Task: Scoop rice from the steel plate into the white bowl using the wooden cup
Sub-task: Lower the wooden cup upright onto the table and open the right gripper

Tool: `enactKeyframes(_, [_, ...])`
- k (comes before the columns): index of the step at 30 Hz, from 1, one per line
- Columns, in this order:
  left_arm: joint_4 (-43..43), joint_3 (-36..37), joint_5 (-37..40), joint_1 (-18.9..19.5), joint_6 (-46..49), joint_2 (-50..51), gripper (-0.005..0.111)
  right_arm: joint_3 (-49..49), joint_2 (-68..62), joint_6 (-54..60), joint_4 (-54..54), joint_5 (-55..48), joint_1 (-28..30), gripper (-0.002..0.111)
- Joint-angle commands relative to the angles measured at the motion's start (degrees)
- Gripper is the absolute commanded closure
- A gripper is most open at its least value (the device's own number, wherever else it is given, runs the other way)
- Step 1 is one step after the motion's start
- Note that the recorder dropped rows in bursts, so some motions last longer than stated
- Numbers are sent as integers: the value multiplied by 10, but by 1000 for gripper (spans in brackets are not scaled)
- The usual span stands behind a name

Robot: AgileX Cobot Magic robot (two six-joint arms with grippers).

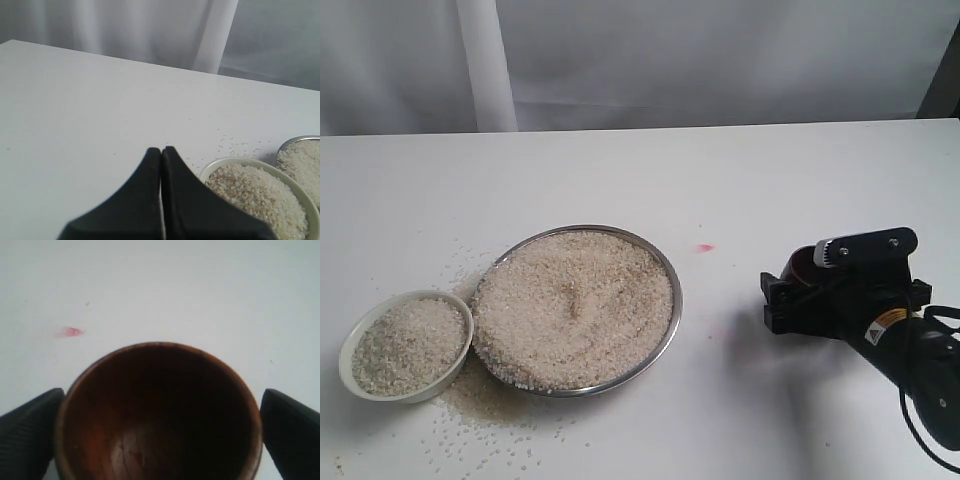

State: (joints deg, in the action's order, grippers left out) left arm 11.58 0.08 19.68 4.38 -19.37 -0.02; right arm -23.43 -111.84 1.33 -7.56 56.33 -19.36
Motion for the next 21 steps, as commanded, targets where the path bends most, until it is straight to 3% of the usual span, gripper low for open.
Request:
enactKeyframes(1, [-3, -1, -3, -4, -1, 0, 107, 3, 1, 11, 7, 12, -1, 13])
enactKeyframes(16, [-3, -1, -3, -4, -1, 0, 107, 3, 178, 11, 30, -45, -7, 15])
enactKeyframes(19, [-3, -1, -3, -4, -1, 0, 107, 3, 231, 13, 33, -88, -7, 23])
enactKeyframes(21, [-3, -1, -3, -4, -1, 0, 107, 7, 266, 13, 33, -112, -7, 36])
